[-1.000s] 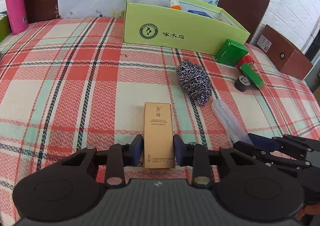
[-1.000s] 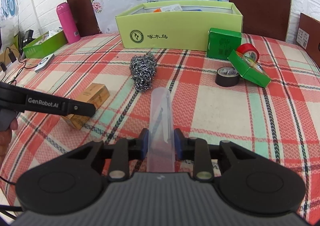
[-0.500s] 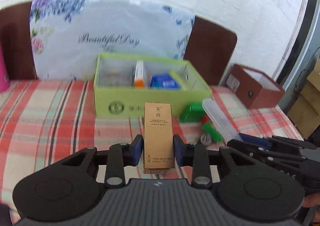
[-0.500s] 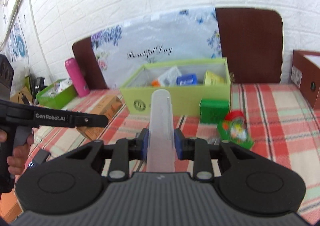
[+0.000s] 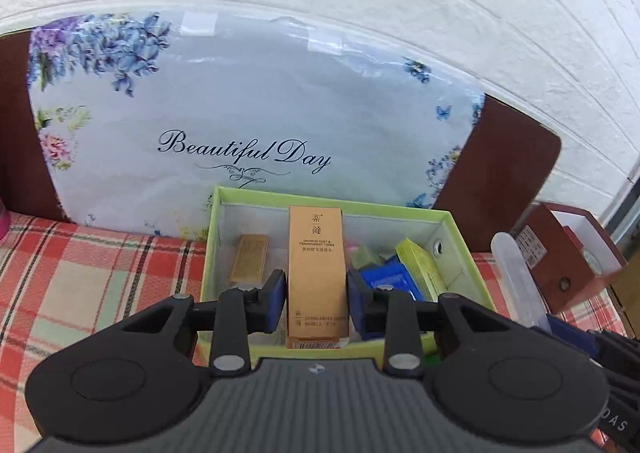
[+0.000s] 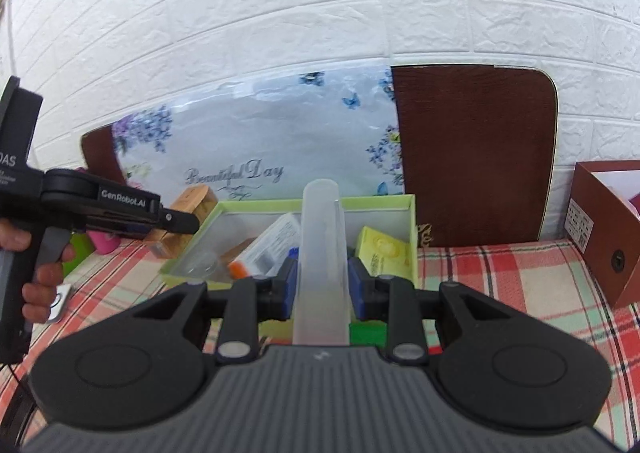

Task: Organize objects
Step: 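Lift the tube and gold box into the green box and release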

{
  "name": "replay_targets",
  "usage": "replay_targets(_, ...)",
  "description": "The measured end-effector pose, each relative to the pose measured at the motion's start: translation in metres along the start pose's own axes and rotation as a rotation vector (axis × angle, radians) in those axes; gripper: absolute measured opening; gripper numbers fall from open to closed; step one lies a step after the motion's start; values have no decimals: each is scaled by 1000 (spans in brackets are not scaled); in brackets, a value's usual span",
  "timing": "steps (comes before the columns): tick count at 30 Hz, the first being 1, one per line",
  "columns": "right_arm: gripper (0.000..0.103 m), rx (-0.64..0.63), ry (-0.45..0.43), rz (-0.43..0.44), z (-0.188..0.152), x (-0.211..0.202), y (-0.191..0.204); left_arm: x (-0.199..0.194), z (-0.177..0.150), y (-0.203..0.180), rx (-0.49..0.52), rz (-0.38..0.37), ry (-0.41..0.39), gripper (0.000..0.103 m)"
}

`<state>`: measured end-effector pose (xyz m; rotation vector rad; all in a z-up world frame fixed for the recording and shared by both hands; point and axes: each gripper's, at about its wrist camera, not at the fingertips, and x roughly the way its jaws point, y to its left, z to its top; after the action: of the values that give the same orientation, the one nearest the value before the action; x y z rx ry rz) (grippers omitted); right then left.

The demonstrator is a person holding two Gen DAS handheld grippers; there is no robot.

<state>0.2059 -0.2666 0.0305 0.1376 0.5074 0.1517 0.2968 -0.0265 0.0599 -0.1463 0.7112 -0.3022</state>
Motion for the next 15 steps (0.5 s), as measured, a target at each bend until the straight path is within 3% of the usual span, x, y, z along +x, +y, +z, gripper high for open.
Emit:
replay_targets(12, 27, -90, 32, -85, 8, 89, -12, 66, 17, 6, 5, -2, 62, 34)
replay_targets(13, 27, -102, 36, -88, 6, 93, -11, 67, 16, 6, 11, -4, 51, 38)
replay_targets(14, 37, -113, 43, -80, 5, 98, -11, 68, 14, 4, 20, 3, 30, 48)
replay_targets(15, 57, -121, 55, -77, 3, 101, -11, 67, 13, 3, 30, 20, 12, 73)
